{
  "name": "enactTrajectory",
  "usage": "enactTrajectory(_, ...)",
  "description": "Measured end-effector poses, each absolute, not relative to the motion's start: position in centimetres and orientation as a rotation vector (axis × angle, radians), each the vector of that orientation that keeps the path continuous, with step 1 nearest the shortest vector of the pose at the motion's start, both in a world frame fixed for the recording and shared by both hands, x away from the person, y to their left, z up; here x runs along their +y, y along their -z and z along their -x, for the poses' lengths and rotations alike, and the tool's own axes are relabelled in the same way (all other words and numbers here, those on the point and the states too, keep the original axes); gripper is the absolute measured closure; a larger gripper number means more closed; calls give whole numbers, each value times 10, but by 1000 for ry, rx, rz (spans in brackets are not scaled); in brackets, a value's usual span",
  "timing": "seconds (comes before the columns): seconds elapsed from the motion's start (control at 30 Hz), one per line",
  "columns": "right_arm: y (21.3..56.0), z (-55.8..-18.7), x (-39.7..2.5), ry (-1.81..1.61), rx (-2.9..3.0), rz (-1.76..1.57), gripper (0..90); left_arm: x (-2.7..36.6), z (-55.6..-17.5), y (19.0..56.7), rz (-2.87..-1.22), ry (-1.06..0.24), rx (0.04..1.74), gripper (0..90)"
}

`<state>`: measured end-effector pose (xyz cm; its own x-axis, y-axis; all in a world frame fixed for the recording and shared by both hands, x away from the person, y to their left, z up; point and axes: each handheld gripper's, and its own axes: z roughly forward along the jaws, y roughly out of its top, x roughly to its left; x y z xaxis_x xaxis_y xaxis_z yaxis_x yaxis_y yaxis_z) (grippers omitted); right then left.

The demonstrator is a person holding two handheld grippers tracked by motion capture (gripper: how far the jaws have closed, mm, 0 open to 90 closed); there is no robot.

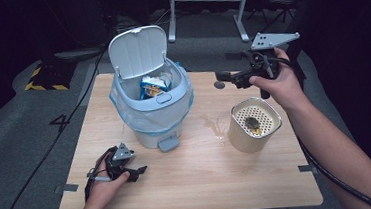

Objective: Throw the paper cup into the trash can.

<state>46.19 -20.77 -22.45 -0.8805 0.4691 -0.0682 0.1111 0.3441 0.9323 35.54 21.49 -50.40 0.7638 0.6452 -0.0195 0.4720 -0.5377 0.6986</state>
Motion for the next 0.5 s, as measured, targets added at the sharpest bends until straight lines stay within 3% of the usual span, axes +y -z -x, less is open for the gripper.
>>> enactTrajectory(0.5, 242, -431, -268, -1434, 2335, -633, 235, 220, -355, 504, -2244, -318, 831, 217)
